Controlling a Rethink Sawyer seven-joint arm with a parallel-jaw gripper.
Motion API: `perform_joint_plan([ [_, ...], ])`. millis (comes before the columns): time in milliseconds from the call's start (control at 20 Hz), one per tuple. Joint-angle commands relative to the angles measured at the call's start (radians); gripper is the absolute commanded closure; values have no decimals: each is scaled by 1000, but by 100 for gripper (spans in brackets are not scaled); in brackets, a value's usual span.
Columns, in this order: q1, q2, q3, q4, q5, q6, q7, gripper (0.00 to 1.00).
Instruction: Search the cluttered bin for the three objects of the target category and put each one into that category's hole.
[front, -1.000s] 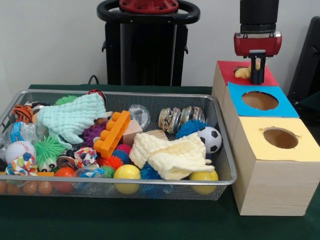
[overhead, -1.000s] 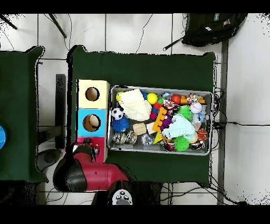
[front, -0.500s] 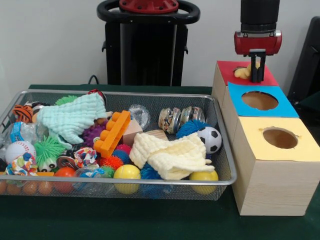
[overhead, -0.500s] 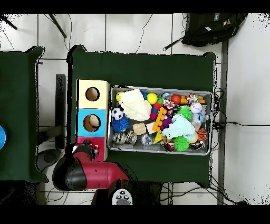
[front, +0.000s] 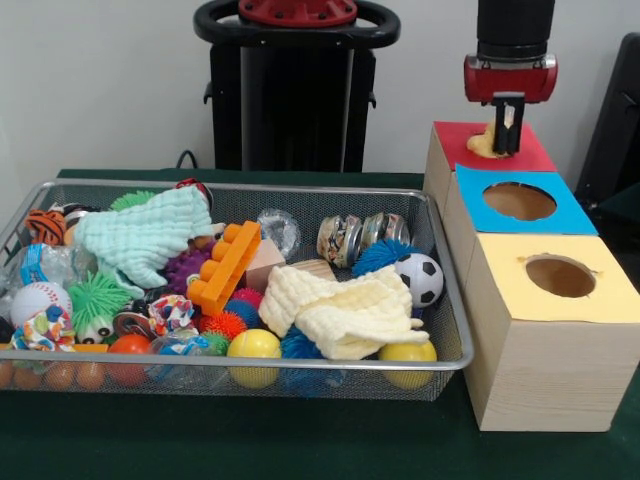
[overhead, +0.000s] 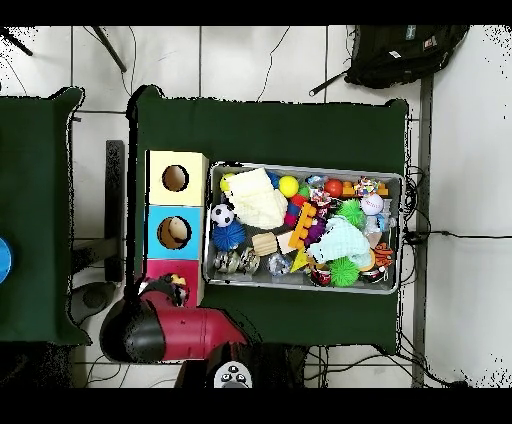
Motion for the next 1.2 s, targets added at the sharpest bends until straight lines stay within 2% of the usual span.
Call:
perform_joint_plan([
  [50, -28, -4, -33, 29, -53, 130, 80, 100],
  [650, -52, 40, -29, 38, -101, 56, 101, 100],
  [900, -37, 59, -48, 20, -106, 39, 116, 100],
  [1200, -20, 118, -76, -8, -114, -6, 121, 100],
])
